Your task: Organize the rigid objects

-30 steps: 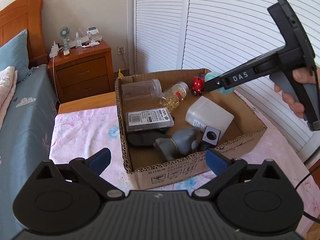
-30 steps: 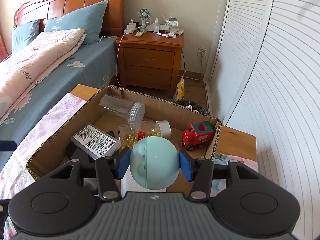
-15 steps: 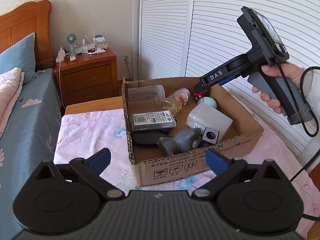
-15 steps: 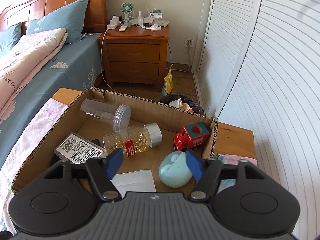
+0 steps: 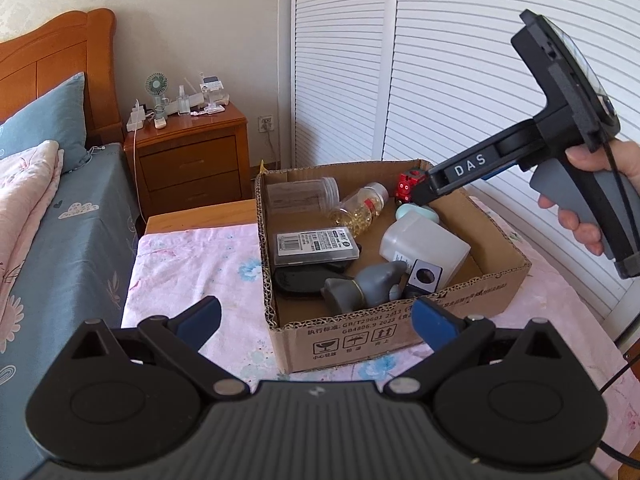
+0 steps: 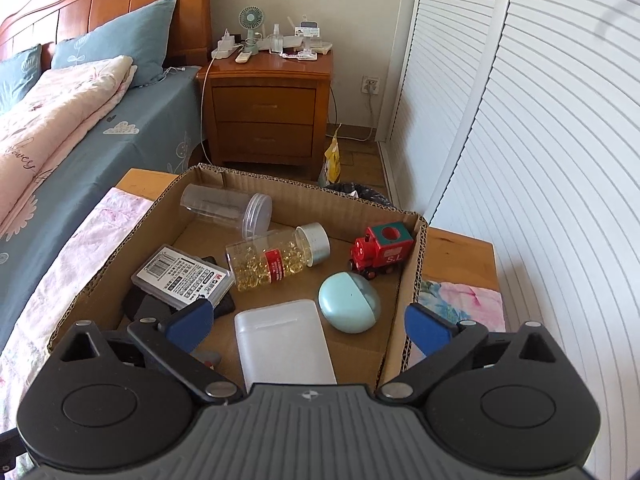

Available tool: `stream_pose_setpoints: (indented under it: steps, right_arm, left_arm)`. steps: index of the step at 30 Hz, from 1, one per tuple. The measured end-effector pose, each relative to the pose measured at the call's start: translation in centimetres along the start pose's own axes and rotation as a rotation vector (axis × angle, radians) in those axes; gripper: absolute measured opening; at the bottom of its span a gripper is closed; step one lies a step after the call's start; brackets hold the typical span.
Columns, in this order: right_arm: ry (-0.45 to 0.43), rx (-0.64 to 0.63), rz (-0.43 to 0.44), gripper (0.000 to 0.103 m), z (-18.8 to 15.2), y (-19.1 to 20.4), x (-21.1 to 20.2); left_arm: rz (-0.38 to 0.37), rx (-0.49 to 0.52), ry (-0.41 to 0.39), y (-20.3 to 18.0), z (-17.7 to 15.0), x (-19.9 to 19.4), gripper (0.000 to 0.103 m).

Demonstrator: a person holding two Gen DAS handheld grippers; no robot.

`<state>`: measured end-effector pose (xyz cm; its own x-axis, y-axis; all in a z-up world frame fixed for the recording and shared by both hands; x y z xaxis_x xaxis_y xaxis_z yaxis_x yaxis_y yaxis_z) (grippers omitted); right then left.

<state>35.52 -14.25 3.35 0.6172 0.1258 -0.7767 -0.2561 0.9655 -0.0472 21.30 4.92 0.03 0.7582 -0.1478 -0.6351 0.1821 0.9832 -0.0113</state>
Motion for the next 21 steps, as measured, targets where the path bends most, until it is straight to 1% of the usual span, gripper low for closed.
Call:
stream_pose_setpoints:
  steps: [8, 12, 16, 21]
  right_arm:
    - [0.006, 0.006, -0.028, 0.103, -2.1, 0.8, -3.1]
    - [-0.006, 0.020, -0.047, 0.103, -3.6, 1.1, -4.9]
    - [-0.028, 0.034, -0.069, 0.103, -5.7, 1.7, -6.9]
    - [-0.055, 0.094, -0.081, 0.103, -8.6, 2.2, -8.7]
  left_arm:
    - [0.023, -0.003, -0.009, -0.6, -0.2, -1.3, 0.102]
    - [0.057, 0.010, -0.016, -1.0, -0.4, -1.9, 0.102]
    - [0.089, 0.018, -0.015, -1.5, -0.8, -2.6, 0.102]
    - [0.101, -0.004, -0.006, -2.0, -1.3, -3.2, 0.102]
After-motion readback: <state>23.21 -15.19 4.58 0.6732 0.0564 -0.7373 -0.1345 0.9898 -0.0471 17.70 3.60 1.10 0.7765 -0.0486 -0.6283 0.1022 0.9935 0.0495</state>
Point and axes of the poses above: each gripper's, at about its wrist camera, not at the fingertips, and x roughly the way its jaws point, y to its left, z to its top, the point moved 4 cm from there along x, roughly the way its jaws point, and after that the axes turned 1 degree about y, right-handed, at the moved point
